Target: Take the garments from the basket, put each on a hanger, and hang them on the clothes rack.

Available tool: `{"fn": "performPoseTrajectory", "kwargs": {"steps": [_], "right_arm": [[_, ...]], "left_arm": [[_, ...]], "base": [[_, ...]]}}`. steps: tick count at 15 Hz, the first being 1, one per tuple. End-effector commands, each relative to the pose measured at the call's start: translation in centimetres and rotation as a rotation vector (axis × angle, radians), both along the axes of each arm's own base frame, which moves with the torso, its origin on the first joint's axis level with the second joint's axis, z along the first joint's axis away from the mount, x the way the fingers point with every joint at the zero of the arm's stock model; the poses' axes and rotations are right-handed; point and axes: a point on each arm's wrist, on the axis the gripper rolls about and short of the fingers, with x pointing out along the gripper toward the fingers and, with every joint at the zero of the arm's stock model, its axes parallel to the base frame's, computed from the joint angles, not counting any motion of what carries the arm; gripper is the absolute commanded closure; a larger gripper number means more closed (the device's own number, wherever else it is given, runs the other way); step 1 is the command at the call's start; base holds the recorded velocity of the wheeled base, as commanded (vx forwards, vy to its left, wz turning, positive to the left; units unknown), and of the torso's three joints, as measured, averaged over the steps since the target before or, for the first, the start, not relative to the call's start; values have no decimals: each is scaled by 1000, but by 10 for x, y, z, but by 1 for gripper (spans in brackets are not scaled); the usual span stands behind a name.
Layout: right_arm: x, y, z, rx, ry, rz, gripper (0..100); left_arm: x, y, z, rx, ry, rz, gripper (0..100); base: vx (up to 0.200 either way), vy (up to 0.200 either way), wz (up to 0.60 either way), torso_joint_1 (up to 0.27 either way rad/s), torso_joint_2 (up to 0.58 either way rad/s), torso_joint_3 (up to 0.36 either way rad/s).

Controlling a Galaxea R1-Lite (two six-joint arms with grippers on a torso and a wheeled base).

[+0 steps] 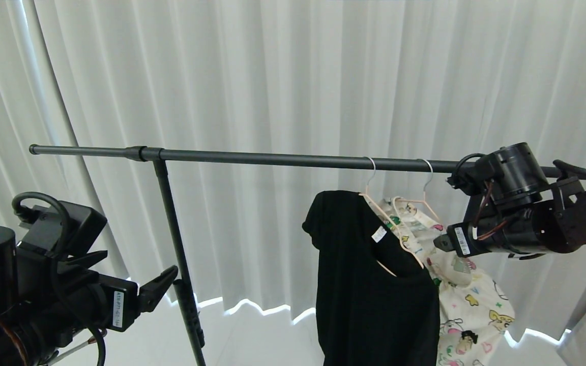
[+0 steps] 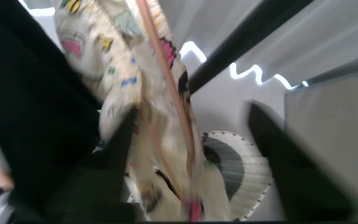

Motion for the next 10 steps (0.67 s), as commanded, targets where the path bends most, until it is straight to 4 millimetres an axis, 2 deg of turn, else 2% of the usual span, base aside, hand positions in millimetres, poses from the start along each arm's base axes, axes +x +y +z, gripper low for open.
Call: {"fn": "performPoseTrajectory", "kwargs": {"steps": [1,2,5,7,10], "right_arm": [[-14,-3,22,34,-68,11,0],[-25,-11,36,53,-110,10,0],[-40,-39,59,10,-189,-24,0],[-48,-62,67,-61,-217,-50,0],[-56,-80,73,-103,-242,-93,0]], "left_arm": [[0,1,-1,2,2,4,0],[1,3,0,2,-1,19,0],[8,7,8,11,-38,47,0],[8,7,8,27,-37,46,0],[8,7,8,29,-42,45,0]], "base": [[0,0,0,0,0,0],[0,0,0,0,0,0],[0,0,0,0,0,0],[0,0,0,0,0,0],[0,0,0,0,0,0]]}}
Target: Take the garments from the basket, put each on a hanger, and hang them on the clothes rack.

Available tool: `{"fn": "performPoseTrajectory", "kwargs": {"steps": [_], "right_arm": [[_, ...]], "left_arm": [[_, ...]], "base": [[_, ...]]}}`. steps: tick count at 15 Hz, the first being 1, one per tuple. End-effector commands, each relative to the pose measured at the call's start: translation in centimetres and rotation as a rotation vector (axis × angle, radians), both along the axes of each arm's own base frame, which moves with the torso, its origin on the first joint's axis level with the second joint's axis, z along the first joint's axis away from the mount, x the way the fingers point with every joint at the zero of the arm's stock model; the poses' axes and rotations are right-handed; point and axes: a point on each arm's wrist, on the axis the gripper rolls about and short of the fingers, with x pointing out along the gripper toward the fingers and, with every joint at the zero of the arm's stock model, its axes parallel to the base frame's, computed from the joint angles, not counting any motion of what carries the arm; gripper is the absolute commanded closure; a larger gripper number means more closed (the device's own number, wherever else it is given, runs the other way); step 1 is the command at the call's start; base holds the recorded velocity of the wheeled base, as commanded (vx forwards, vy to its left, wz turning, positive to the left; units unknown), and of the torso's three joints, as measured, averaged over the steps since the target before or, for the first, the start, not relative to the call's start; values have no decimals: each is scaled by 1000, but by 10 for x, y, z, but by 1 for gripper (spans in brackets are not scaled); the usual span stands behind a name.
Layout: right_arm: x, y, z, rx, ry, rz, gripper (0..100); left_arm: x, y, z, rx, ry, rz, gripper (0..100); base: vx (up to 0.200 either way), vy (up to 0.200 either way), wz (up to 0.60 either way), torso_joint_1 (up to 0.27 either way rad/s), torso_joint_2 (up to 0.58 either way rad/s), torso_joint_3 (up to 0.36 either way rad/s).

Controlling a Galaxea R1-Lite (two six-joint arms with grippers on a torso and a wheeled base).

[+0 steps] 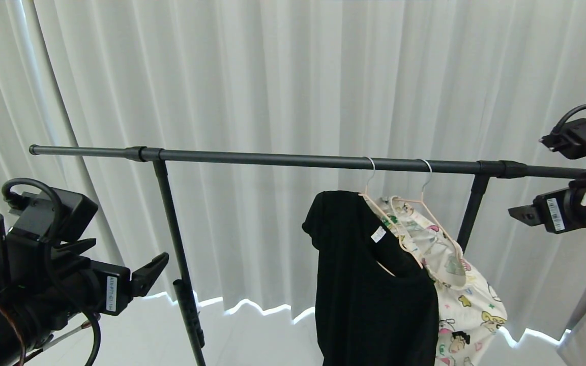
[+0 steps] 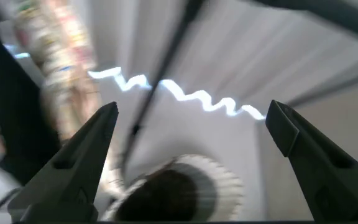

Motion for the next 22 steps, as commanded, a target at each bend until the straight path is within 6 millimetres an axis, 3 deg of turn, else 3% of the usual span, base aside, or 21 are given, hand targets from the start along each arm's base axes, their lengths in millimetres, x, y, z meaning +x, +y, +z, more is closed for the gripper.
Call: {"fn": "performPoseTrajectory", "kwargs": {"steps": [1,4,14,18,22], "right_arm": [[-14,-11,8,6,-39,-29,0],[-25,-15,6,-29,-40,-32,0],[-27,-19,4,-65,-49,-99,0],[-33,-20,1,-118,-32,-81,0],[-34,-21,0,-120,-33,-88,0]], "left_arm": [[0,0,0,1,-1,0,0],[0,0,0,26,-4,-10,0],[-1,0,0,25,-3,-8,0],[-1,1,0,24,-5,-8,0],[-1,0,0,25,-3,-8,0]], "base": [[0,0,0,0,0,0],[-200,0,0,7,1,5],[-200,0,0,1,2,3],[0,0,0,0,0,0],[0,0,-600,6,1,4]]}}
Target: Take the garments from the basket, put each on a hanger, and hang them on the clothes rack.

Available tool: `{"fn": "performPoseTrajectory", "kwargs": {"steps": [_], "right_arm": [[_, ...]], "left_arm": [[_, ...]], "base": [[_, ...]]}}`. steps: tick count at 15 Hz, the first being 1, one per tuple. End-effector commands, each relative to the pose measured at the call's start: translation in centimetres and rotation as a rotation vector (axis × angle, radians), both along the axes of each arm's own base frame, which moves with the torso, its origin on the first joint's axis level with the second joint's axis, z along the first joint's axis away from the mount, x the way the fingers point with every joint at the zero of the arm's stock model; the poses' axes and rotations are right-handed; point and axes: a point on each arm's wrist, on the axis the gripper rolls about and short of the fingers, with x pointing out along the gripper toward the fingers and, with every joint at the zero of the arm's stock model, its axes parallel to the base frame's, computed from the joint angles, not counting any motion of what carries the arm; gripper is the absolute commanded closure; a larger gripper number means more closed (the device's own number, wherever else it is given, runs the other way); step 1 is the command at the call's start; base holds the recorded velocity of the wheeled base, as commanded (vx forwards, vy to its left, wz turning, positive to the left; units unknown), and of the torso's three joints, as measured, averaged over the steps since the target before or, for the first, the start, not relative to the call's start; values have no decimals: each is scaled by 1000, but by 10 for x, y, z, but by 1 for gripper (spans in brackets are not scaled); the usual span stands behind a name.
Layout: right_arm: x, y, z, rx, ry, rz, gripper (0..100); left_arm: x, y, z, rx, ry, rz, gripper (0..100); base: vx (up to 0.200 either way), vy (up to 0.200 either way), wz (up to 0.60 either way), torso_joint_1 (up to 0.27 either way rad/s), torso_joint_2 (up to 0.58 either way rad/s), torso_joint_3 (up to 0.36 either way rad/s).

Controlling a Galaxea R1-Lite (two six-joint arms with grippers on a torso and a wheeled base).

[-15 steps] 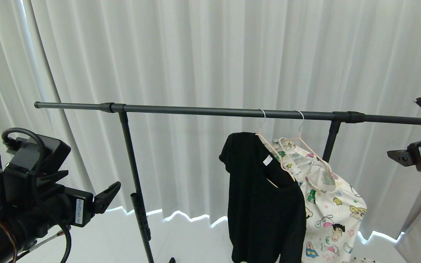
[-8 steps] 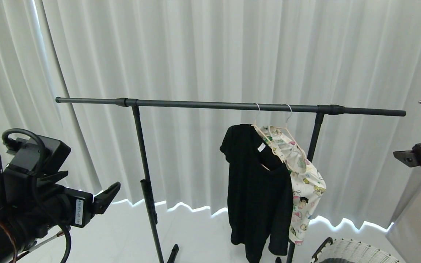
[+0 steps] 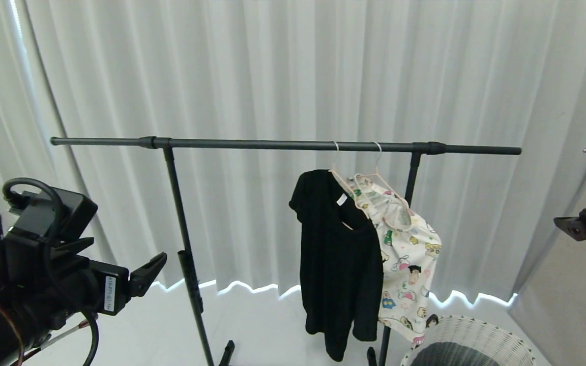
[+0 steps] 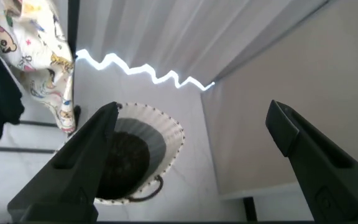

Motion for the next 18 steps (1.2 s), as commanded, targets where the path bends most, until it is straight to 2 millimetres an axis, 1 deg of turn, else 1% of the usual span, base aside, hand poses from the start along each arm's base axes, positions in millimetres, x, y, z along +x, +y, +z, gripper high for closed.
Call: {"fn": "performPoseTrajectory", "kwargs": {"steps": [1,7,13,18], "right_arm": [[0,0,-1,0,2,2,0],[4,1,-3,8,-38,3,0],[4,1,-4,10,-48,5,0],[3,1,-3,12,-55,5,0]], "left_arm": [[1,0,-1,1,3,0,0],[1,0,-1,5,6,4,0],[3,9,-1,5,3,64,0],[3,11,0,5,-2,71,0]], "base": [[0,0,0,0,0,0],[0,0,0,0,0,0],[-200,0,0,1,4,-1],[0,0,0,0,0,0]]}}
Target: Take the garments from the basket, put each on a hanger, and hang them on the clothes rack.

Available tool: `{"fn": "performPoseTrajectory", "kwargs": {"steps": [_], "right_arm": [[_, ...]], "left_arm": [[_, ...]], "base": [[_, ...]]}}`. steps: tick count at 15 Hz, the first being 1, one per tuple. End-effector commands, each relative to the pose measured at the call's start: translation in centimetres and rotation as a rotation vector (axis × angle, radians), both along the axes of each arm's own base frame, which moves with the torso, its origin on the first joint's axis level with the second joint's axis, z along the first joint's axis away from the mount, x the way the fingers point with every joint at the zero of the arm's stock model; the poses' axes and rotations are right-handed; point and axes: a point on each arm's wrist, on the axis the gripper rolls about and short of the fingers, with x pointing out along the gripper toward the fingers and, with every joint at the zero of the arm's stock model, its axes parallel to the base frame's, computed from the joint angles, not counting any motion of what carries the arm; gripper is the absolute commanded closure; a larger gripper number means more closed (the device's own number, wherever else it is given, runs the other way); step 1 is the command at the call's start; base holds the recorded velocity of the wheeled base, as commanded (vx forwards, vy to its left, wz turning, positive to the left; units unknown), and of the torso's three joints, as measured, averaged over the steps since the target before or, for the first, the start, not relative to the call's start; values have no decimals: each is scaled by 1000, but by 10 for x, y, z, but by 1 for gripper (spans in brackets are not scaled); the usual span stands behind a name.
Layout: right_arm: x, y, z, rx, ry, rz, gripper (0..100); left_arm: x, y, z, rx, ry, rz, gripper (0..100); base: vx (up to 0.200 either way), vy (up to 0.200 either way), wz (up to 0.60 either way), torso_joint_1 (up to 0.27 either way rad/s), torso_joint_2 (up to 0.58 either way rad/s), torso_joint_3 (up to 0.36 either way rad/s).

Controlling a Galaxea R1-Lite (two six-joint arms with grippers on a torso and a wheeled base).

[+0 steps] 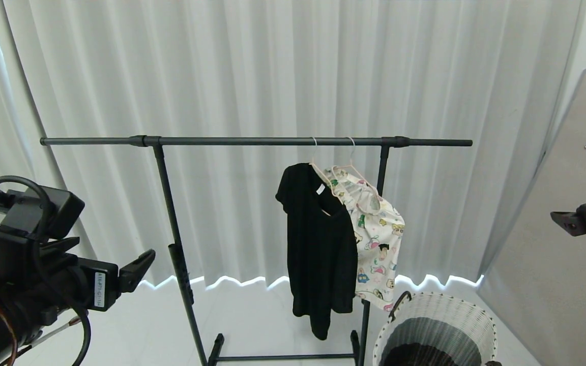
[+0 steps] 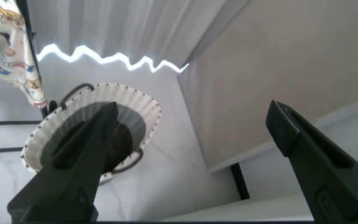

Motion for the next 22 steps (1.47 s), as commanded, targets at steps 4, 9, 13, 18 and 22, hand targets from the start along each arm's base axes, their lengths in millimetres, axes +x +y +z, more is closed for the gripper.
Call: {"fn": "performPoseTrajectory", "kwargs": {"steps": [4,9,13,18,22], "right_arm": [[0,0,0,0,0,1,0],[0,0,0,0,0,1,0],[0,0,0,-1,2,1,0],[0,0,0,0,-1,1,0],[-1,-1,1,0,-6,-8,0]], "left_arm": [[0,2,0,-1,-2,11,0],[0,1,0,0,1,9,0],[0,1,-1,-2,2,9,0],[-3,2,-4,13,11,5,0],[-3,3,-4,12,10,7,0]], "base": [[0,200,0,5,5,-4],[0,200,0,5,3,2],[0,50,0,1,2,-1],[-120,0,0,1,3,1],[-200,0,0,-2,7,2]]}}
